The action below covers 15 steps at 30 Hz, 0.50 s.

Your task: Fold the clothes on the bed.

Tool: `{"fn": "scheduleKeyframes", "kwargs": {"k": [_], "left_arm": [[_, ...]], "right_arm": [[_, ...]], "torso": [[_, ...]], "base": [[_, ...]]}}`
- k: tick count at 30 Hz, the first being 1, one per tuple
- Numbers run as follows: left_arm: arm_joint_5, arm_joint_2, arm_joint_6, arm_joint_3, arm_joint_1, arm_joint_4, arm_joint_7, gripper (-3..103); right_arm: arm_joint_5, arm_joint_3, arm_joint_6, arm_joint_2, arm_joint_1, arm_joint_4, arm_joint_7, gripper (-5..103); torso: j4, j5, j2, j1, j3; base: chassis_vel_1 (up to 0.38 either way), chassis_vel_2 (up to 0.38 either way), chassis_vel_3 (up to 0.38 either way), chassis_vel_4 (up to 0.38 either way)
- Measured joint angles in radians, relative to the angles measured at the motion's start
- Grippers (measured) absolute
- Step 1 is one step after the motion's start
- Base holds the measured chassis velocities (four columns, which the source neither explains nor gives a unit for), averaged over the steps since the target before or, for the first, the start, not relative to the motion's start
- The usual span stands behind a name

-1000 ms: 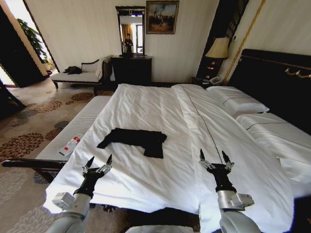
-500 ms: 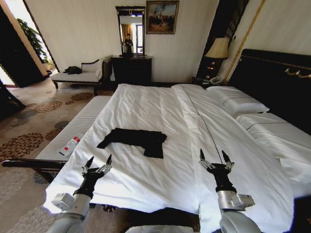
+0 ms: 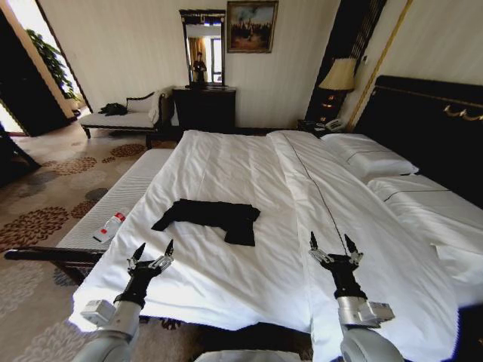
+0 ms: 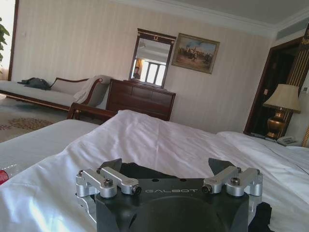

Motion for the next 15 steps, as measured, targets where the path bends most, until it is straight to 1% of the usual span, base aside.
{"fn": "scheduleKeyframes", "kwargs": {"k": [8,15], "left_arm": [[-0.001,0.005,-0.011,-0.004,-0.004,0.011,0.0,100],[-0.001,0.009,-0.012,-0.002,-0.007,0.017,0.0,100]], "right_arm": [[-0.009,-0.013,-0.001,0.006,0.005,-0.012,0.0,100],[-0.01,-0.014,-0.001,0.007,0.005,-0.016,0.002,100]], "torso": [[0.0,-0.0001,0.0,0.0,0.0],[0.0,0.0,0.0,0.0,0.0]], "base": [[0.089,0.093,-0.099,-0.092],[0.025,0.089,-0.021,-0.094]]}}
